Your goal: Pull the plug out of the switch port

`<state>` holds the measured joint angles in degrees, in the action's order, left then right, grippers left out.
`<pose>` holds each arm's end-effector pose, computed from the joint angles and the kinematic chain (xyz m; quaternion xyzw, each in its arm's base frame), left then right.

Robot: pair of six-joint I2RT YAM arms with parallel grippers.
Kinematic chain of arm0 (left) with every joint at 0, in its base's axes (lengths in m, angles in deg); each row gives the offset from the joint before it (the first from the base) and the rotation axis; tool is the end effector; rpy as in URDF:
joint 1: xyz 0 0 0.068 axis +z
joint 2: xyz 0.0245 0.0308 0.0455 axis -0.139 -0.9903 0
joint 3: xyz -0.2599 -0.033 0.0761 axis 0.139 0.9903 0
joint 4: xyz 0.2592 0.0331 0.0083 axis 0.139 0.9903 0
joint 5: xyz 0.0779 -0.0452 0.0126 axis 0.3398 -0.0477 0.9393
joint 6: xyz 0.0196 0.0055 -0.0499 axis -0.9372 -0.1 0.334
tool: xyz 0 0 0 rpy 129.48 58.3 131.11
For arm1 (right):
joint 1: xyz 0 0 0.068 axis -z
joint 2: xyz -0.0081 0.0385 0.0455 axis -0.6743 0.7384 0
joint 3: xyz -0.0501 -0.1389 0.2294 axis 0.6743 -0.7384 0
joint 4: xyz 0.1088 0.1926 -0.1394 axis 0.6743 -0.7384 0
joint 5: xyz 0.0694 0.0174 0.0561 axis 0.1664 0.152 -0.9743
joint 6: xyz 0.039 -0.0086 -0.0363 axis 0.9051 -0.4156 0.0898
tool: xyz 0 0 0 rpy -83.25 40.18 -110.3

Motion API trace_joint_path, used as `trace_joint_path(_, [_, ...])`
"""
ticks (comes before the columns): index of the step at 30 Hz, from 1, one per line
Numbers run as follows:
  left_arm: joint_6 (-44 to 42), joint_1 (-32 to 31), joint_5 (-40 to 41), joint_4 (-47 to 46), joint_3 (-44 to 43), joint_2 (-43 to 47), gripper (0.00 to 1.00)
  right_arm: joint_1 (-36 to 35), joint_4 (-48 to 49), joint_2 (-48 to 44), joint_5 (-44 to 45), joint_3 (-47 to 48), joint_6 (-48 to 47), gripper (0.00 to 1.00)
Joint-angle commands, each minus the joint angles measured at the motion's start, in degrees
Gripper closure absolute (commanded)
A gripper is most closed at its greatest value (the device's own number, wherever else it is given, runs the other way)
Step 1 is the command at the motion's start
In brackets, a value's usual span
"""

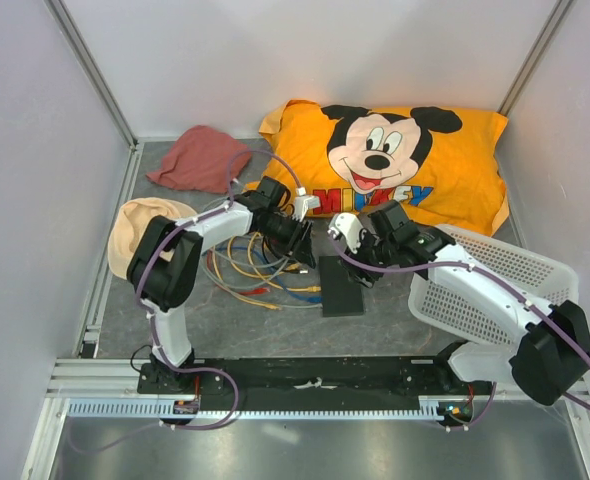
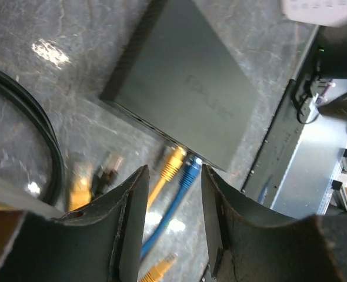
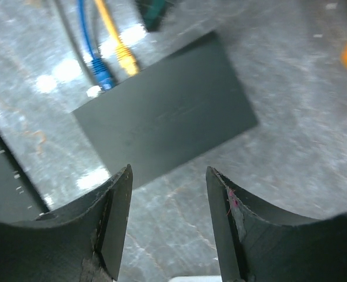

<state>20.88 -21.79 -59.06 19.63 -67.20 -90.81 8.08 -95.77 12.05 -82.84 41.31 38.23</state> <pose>0.3157 -0.2101 0.1835 0.3158 0.8436 -0.4208 0.1075 0.2057 0.1526 0.2593 -0.4925 0.8020 0.1637 0.2959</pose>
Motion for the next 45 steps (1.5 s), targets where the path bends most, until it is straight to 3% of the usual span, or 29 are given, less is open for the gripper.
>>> trace_joint_path(1, [1.9, -0.4, -2.1, -5.8, 0.1, -4.5, 0.52, -0.1, -0.6, 1.1, -6.9, -1.1, -0.1, 0.40])
trace_joint_path(11, [1.7, -1.0, -0.1, -8.3, 0.5, -9.9, 0.53, -0.1, 8.8, 7.5, -7.3, -4.9, 9.6, 0.71])
trace_joint_path(21, [0.3, -2.8, -4.2, -8.3, 2.7, -11.3, 0.53, -0.2, 12.3, 13.9, -7.5, -5.0, 16.2, 0.75])
trace_joint_path(26, [-2.0, -2.8, -1.7, -4.4, 2.8, -11.0, 0.51, -0.2, 13.9, 14.5, -6.9, -5.9, 18.4, 0.78])
trace_joint_path(33, [-3.8, -3.4, -1.7, -1.9, 3.1, -11.6, 0.50, -0.1, 16.5, 17.7, -2.9, -7.2, 23.2, 1.00])
trace_joint_path(45, [-5.6, -3.6, -7.4, -0.8, 4.3, -12.0, 0.50, 0.0, 16.5, 18.9, -1.9, -7.0, 25.0, 1.00])
